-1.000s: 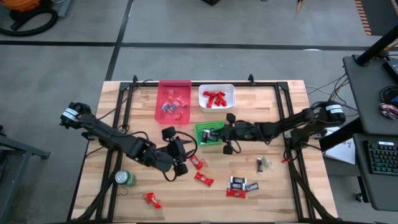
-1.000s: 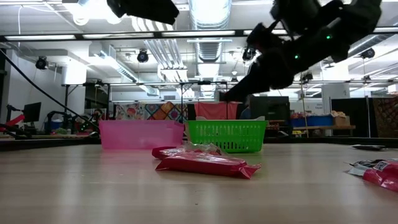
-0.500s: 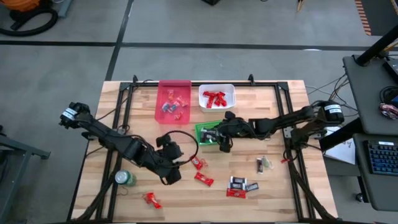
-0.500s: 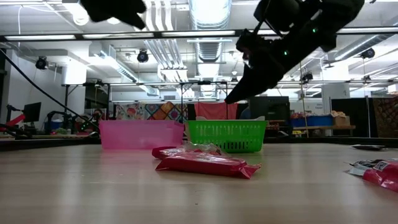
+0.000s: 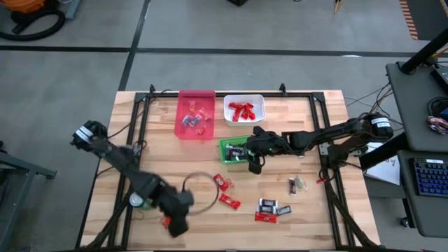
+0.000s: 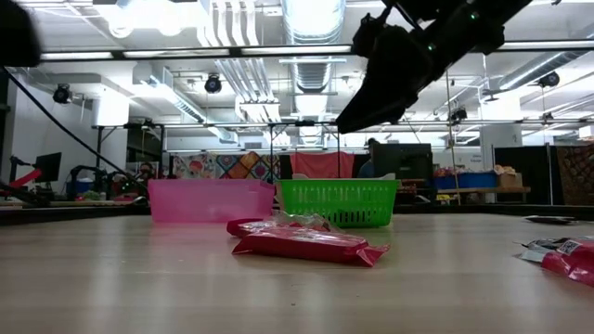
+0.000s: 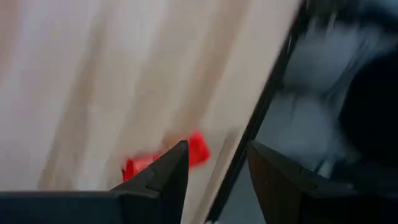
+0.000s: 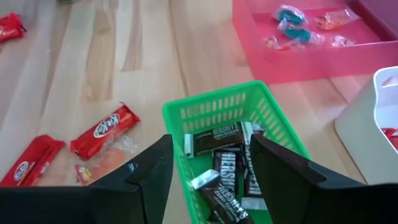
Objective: Sort candy
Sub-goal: Put the red chocolate bar into the white bin
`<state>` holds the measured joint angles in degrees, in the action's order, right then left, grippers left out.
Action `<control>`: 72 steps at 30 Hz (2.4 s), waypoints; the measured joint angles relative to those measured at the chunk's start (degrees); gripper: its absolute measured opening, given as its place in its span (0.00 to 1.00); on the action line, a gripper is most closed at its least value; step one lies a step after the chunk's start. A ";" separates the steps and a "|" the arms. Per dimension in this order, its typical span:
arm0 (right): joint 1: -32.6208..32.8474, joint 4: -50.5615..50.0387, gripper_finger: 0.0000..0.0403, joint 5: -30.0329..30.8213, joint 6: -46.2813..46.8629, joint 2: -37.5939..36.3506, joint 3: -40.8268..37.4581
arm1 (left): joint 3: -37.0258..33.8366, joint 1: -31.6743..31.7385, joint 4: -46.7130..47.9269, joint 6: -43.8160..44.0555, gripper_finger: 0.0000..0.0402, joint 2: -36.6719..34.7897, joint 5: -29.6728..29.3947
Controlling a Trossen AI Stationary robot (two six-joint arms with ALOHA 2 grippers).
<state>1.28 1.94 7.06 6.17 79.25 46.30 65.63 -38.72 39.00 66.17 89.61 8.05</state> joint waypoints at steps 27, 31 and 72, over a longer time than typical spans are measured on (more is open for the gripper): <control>-0.02 -0.02 0.50 0.01 2.40 0.32 0.37 | 0.70 -13.35 3.65 -7.67 0.37 12.33 -14.20; -0.02 -0.06 0.50 0.01 2.43 0.32 0.36 | 0.59 -13.33 3.63 -9.31 0.37 13.61 -16.04; 1.86 -0.47 0.50 0.01 3.30 0.45 0.29 | 1.81 -10.49 10.94 -6.39 0.41 15.84 -25.94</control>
<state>3.14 1.48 7.07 9.47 79.70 46.59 67.43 -49.21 49.94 59.79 105.45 -17.89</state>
